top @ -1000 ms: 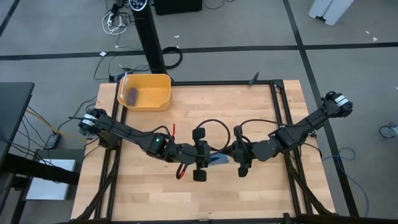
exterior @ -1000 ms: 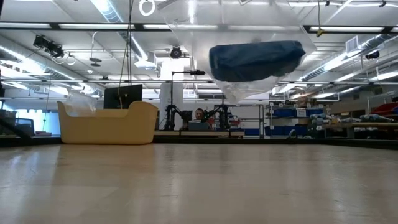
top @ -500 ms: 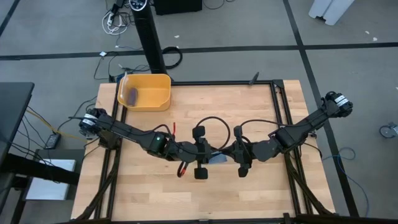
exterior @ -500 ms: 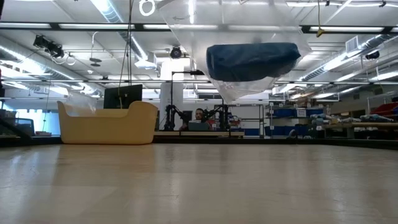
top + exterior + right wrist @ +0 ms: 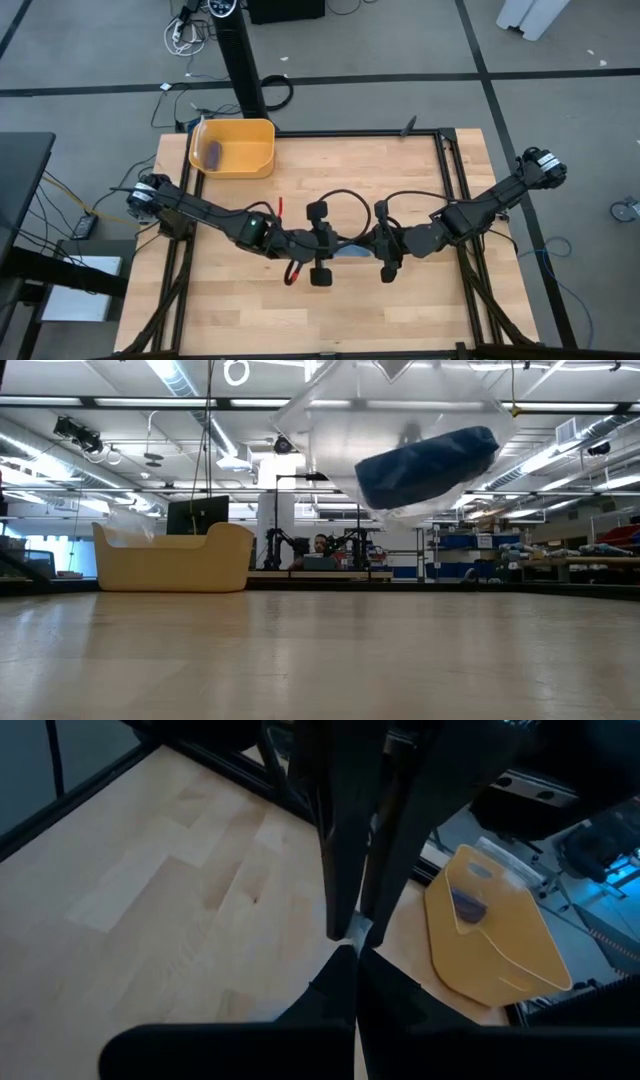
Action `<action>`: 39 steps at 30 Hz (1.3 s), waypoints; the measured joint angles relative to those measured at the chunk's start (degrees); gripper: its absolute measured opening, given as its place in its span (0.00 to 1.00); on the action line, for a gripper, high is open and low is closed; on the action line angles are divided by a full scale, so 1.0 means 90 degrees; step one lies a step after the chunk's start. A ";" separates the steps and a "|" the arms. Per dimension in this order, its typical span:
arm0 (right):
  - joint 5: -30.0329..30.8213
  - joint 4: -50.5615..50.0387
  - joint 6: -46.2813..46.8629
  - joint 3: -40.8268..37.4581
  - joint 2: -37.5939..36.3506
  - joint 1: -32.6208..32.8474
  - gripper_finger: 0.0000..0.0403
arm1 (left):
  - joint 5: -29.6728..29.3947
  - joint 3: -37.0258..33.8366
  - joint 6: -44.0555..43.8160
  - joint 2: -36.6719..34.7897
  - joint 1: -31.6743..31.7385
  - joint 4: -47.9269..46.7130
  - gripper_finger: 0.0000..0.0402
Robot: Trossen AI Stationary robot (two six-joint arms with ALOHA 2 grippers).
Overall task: Roll bandage
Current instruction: Close the transparent zip bag
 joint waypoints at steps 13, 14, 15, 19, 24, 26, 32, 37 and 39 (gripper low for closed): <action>0.0000 0.0038 -0.0007 0.0000 -0.0015 0.0005 0.00 | -0.0231 0.0002 -0.0089 -0.0002 -0.0121 -0.0485 0.05; 0.0010 0.0038 -0.0007 0.0000 -0.0015 0.0005 0.00 | -0.0292 0.0002 -0.0101 -0.0002 -0.0135 -0.0546 0.05; 0.0021 0.0038 -0.0007 0.0000 -0.0017 0.0007 0.00 | -0.0336 0.0002 -0.0108 -0.0002 -0.0159 -0.0609 0.05; 0.0120 0.0039 -0.0019 0.0000 -0.0026 0.0091 0.00 | -0.0471 -0.0003 -0.0173 -0.0002 -0.0216 -0.0845 0.05; 0.0153 0.0038 -0.0032 0.0000 -0.0028 0.0160 0.00 | -0.0612 -0.0009 -0.0473 -0.0002 -0.0283 -0.1341 0.05; 0.0153 0.0038 -0.0032 0.0000 -0.0032 0.0160 0.00 | -0.0625 -0.0011 -0.0565 0.0000 -0.0309 -0.1459 0.05; 0.0151 0.0038 -0.0032 0.0000 -0.0036 0.0160 0.00 | -0.0669 -0.0012 -0.0795 0.0000 -0.0395 -0.1844 0.05; 0.0149 0.0033 -0.0030 0.0000 -0.0036 0.0160 0.00 | -0.0687 -0.0013 -0.1231 0.0002 -0.0460 -0.2365 0.05; 0.0148 0.0033 -0.0031 0.0000 -0.0039 0.0160 0.00 | -0.0716 -0.0015 -0.1397 0.0005 -0.0505 -0.2580 0.05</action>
